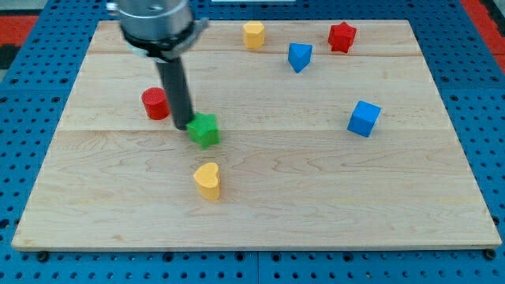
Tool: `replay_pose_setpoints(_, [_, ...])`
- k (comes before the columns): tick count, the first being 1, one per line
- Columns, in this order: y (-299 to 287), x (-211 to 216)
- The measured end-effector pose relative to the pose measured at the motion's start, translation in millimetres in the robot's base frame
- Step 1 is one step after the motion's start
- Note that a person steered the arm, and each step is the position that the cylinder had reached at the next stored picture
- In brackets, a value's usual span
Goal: Place the green star bottom of the blue triangle
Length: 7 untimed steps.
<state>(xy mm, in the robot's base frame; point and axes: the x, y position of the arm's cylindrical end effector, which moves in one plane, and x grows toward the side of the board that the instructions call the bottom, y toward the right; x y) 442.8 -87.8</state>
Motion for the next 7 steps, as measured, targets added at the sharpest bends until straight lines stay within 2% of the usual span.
replay_pose_setpoints(1, [-24.1, 20.3])
replay_pose_setpoints(2, [-12.8, 52.0])
replay_pose_setpoints(3, [6.9, 49.1])
replay_pose_setpoints(4, [8.8, 14.9])
replay_pose_setpoints(5, [27.3, 0.7])
replay_pose_setpoints(6, [89.1, -15.8])
replay_pose_setpoints(7, [118.2, -46.5])
